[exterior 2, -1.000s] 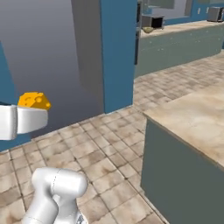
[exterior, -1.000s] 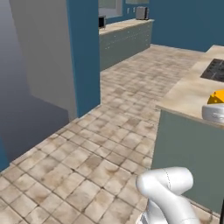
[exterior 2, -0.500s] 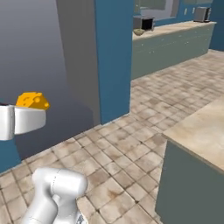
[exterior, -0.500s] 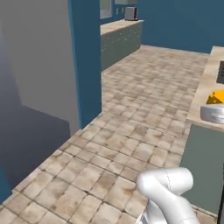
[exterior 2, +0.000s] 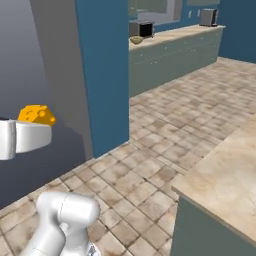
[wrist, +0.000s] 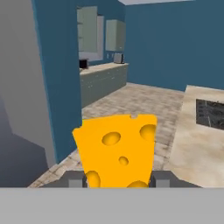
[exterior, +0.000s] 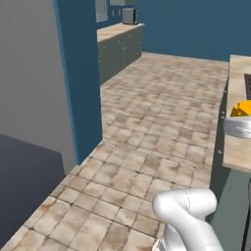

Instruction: Pick the cheese from the fridge and the cheese grater from the cabinet and place them next to the salad bowl.

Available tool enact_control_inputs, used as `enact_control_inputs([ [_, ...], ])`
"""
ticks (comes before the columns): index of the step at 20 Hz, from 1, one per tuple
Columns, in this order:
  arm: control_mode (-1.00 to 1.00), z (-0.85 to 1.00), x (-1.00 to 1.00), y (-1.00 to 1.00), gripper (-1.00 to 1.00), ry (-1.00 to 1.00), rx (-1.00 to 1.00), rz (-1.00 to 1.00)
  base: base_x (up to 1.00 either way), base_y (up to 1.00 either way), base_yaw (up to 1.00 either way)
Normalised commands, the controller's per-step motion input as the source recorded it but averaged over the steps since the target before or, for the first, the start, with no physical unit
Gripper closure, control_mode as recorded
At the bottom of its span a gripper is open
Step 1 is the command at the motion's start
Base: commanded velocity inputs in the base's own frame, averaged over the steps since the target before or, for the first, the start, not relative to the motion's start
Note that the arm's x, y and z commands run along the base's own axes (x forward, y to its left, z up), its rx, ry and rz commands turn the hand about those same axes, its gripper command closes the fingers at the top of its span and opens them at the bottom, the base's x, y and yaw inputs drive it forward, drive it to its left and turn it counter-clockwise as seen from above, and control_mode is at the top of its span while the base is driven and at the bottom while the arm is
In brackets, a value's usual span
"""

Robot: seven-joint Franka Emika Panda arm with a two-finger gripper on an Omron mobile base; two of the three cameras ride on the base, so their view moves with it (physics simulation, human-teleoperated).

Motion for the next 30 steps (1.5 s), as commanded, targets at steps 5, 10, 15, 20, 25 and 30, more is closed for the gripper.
enact_control_inputs([
  [5, 1.0, 0.0, 0.0, 0.0, 1.0, 0.0, 0.0, 0.0, 1.0, -0.33, -0.26],
  [10, 1.0, 0.0, 0.0, 0.0, 1.0, 0.0, 0.0, 0.0, 1.0, -0.23, -0.26],
  [15, 1.0, 0.0, 0.0, 0.0, 1.0, 0.0, 0.0, 0.0, 0.77, 0.97, -0.3],
  [20, 1.0, 0.0, 0.0, 0.0, 1.0, 0.0, 0.0, 0.0, 1.0, 1.0, -0.41],
  [25, 1.0, 0.0, 0.0, 0.0, 1.0, 0.0, 0.0, 0.0, 1.0, 1.0, -0.45],
  [30, 1.0, 0.0, 0.0, 0.0, 1.0, 0.0, 0.0, 0.0, 1.0, 0.83, -0.4],
])
